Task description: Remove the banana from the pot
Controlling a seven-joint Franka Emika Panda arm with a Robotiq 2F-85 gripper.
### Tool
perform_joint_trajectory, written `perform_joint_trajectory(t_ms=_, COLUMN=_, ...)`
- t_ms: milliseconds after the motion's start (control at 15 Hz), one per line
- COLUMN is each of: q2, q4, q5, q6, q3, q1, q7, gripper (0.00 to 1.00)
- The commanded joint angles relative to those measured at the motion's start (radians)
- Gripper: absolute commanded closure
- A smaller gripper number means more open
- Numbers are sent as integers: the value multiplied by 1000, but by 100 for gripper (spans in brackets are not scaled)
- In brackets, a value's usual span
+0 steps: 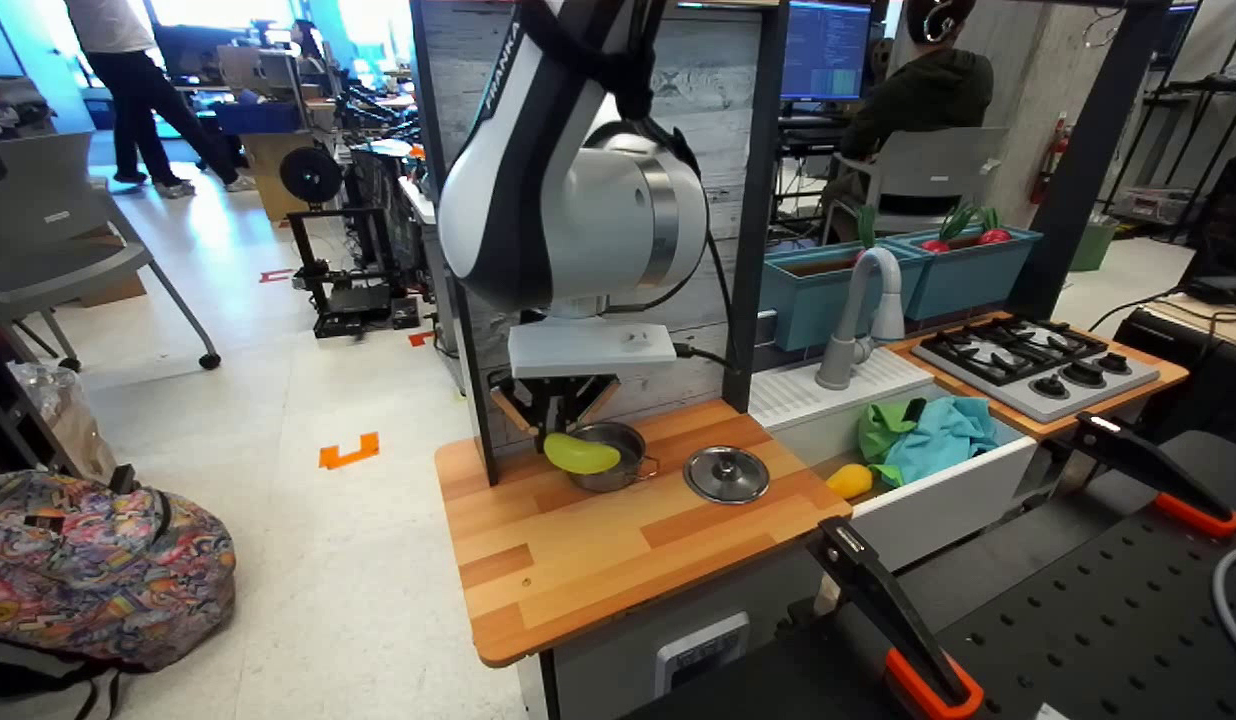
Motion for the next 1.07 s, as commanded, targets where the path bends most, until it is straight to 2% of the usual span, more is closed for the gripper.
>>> perform_joint_trajectory(t_ms=0, q2=-100, q4=-141, q5=-21, q6=73, q3=16, q1=15, q7=7, gripper=96)
perform_joint_trajectory(t_ms=200, q2=-94, q4=-152, q5=-28, q6=77, q3=35, q1=30, q7=-4, gripper=96)
perform_joint_trajectory(t_ms=533, q2=-32, q4=-106, q5=-30, q6=60, q3=57, q1=35, q7=-30, gripper=96)
perform_joint_trajectory(t_ms=933, q2=30, q4=-56, q5=-28, q6=31, q3=43, q1=33, q7=-27, gripper=96)
perform_joint_trajectory(t_ms=1000, q2=40, q4=-47, q5=-27, q6=28, q3=43, q1=31, q7=-28, gripper=87)
